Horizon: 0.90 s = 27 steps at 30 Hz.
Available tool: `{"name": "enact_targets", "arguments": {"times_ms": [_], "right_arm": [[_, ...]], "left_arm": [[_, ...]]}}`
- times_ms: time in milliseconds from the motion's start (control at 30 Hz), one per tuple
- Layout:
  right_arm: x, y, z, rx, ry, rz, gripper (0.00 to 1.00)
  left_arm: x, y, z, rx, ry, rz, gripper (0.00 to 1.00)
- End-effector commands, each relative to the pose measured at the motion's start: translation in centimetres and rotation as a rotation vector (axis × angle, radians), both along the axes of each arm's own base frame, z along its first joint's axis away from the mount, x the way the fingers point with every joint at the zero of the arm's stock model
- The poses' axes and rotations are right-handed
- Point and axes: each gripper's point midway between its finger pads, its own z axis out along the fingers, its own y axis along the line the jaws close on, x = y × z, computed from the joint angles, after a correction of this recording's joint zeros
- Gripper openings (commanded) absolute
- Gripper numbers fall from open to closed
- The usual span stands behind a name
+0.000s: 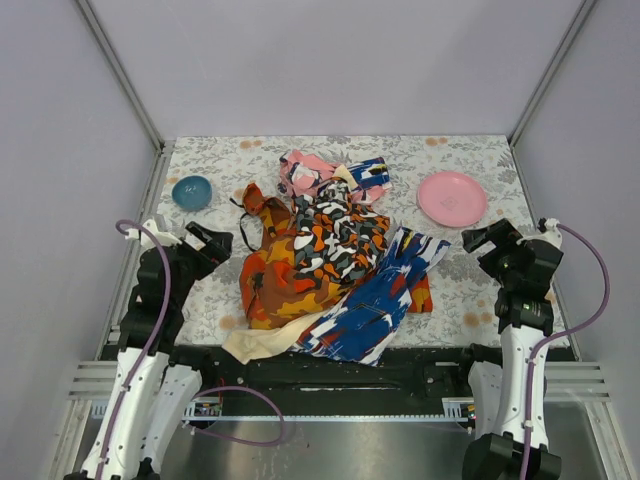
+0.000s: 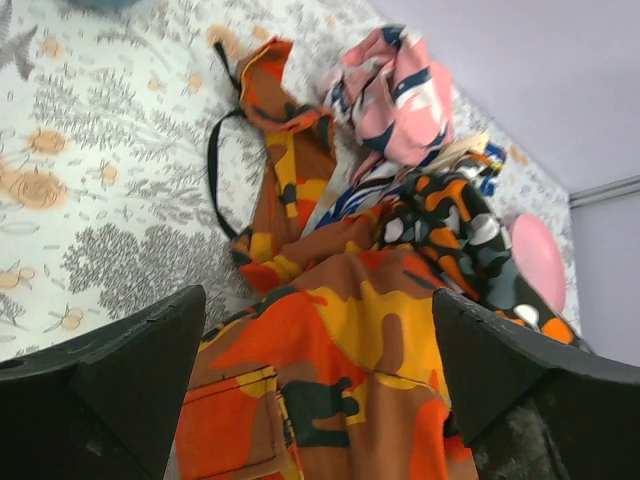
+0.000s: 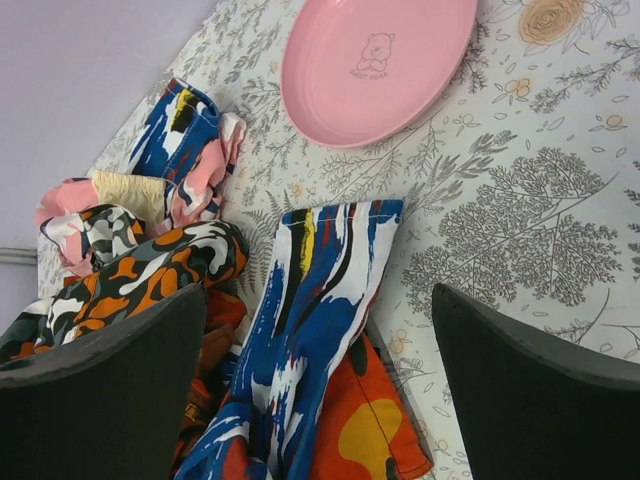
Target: Pick out a specific cloth from the pile
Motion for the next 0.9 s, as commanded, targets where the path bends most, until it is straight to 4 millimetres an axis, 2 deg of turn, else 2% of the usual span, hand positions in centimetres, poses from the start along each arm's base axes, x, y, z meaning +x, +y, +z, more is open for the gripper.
{"name": "enact_targets", "arguments": {"times_ms": [0, 133, 267, 367, 400, 433, 500, 600, 700, 767, 867], "right_arm": [[0.9, 0.9, 2.2, -0.013, -0.112, 0.063, 1.0], [1.7, 3.3, 3.9, 0.023, -0.205, 0.215, 0.99], [2.5, 4.6, 7.8, 0.016, -0.295, 0.322, 1.0], [3.0, 6.1, 11.6, -0.038, -0.376, 0.417, 0.99], [3.1, 7.2, 12.9, -0.09, -0.403, 0.459, 0.99], [3.2, 8.4, 12.9, -0.137, -0.379, 0.488, 0.99], [3.0, 13.0, 13.9, -0.246, -0.386, 0.631, 0.99], [2.6, 18.9, 13.4, -0.398, -0.352, 0.846, 0.99], [1.0, 24.7, 12.7, -0.562, -0.383, 1.068, 0.99], [-0.7, 27.6, 12.1, -0.662, -0.411, 1.218, 0.99], [-5.2, 31.9, 9.9, -0.835, -0.47, 1.452, 0.99]], "left_arm": [[0.3, -0.4, -2.4, 0.019, 0.076, -0.032, 0.99], [0.9, -0.9, -3.5, 0.024, 0.118, -0.061, 0.99], [1.3, -1.7, -4.6, 0.014, 0.138, -0.101, 0.99], [1.7, -2.0, -5.0, 0.011, 0.135, -0.114, 0.99], [1.8, -2.0, -5.3, 0.011, 0.138, -0.113, 0.99], [2.0, -1.9, -5.5, 0.011, 0.142, -0.108, 0.99], [2.2, -1.8, -6.4, 0.017, 0.167, -0.098, 0.99], [2.5, -1.3, -7.2, 0.034, 0.21, -0.076, 0.99], [2.7, -1.2, -7.9, 0.047, 0.229, -0.075, 0.99], [2.8, -0.6, -8.6, 0.069, 0.251, -0.05, 0.99], [3.1, -0.6, -9.4, 0.073, 0.275, -0.046, 0.99]]}}
